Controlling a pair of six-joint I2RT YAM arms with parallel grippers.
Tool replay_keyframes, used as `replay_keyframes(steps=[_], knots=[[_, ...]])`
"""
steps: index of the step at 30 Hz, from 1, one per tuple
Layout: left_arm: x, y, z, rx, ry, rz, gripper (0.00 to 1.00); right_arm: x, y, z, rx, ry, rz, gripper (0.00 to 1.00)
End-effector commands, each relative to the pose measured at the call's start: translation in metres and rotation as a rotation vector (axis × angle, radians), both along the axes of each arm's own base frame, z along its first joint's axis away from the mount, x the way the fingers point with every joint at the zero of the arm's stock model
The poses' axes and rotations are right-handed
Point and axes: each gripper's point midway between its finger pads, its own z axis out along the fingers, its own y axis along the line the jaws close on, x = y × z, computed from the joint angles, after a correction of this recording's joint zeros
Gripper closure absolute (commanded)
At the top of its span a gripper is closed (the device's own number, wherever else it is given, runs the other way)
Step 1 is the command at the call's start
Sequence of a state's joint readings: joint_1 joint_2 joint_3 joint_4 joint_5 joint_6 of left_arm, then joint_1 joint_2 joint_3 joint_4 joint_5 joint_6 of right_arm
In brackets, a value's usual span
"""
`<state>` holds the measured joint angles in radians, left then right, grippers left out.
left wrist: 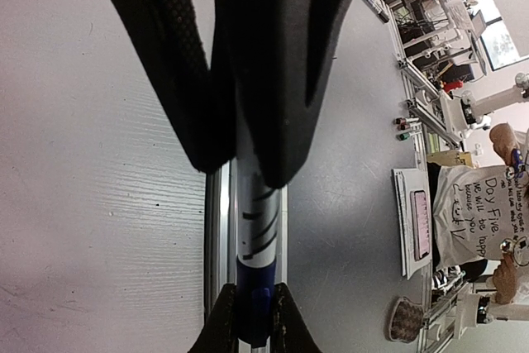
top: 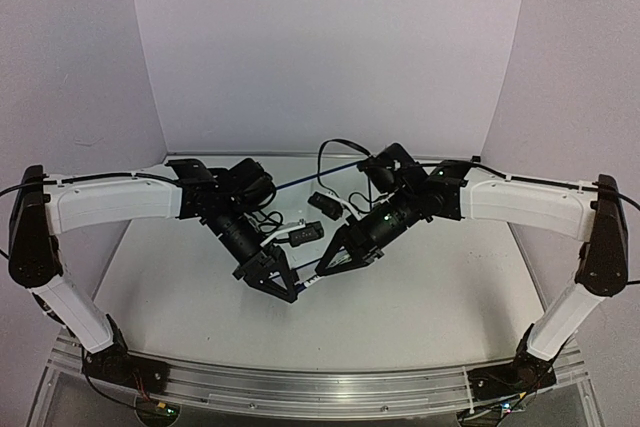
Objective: Write a sentence on the whiteboard
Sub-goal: Pass from the left arm to the right, then open the pen cap from the whiteboard marker.
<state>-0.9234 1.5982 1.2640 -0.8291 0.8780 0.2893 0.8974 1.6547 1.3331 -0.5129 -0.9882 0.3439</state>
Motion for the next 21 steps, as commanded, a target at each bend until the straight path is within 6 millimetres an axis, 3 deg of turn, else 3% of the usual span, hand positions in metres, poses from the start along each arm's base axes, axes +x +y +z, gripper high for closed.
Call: replay_keyframes(steps=[1, 11, 21], knots=[[0.01, -0.002, 0.013, -0.011, -0.065, 0.025, 1.0, -0.013, -0.002, 0.011, 0.038, -0.008, 0.051, 1.0], [0.013, 0.004, 0.014, -0.012, -0.1, 0.037, 1.0, -0.003, -0.015, 0.033, 0.081, -0.077, 0.002, 1.0], [0.012, 0.005, 0.014, -0.015, -0.107, 0.034, 1.0, 0.006, -0.035, 0.042, 0.116, -0.061, -0.022, 1.0]])
